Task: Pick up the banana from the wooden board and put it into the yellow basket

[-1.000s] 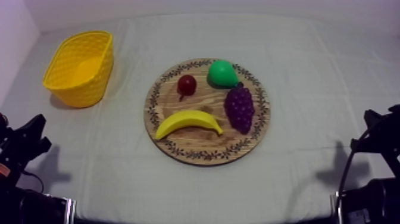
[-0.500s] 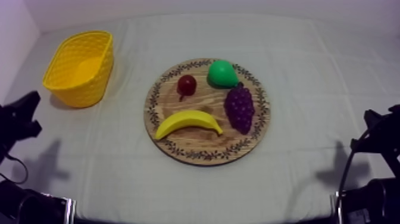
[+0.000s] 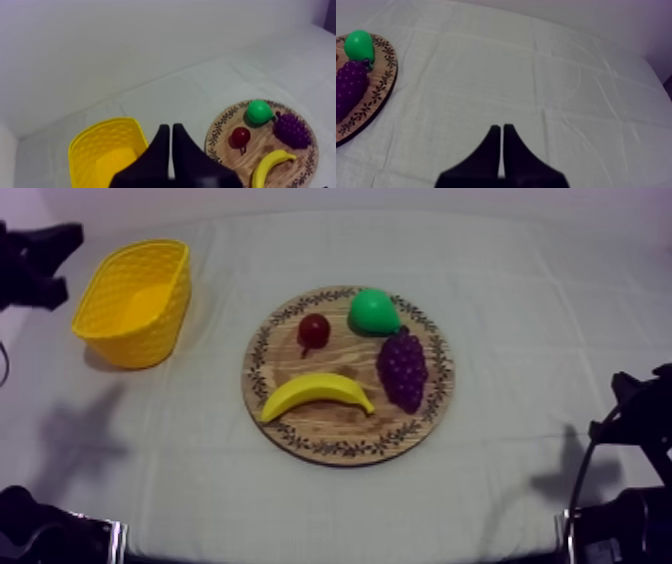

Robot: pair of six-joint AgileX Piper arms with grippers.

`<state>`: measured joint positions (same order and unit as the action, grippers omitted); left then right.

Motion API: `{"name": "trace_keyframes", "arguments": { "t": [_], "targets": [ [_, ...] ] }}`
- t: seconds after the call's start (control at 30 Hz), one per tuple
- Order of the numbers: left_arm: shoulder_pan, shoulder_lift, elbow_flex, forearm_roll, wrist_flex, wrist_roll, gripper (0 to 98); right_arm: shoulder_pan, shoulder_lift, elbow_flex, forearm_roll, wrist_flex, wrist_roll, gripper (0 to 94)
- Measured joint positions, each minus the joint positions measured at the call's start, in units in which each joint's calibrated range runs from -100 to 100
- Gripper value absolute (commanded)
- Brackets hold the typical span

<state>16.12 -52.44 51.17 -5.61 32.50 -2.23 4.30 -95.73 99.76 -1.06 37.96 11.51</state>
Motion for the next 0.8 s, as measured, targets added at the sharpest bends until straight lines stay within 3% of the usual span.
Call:
{"name": "trace_keyframes", "arguments": {
  "t": [0.27,0.5,0.8],
  "targets": [
    [6.31,15.17,-17.54,-0.57,6.89,-5.58,2.1,0.0,0.0,0.0,0.0,0.0,0.0,0.3],
    [12.0,24.33,-25.4,-2.7,11.25,-5.87,3.8,0.0,0.0,0.0,0.0,0.0,0.0,0.3],
    [16.59,30.95,-18.36,-2.86,6.92,-6.15,4.6,0.0,0.0,0.0,0.0,0.0,0.0,0.3]
  ]
}}
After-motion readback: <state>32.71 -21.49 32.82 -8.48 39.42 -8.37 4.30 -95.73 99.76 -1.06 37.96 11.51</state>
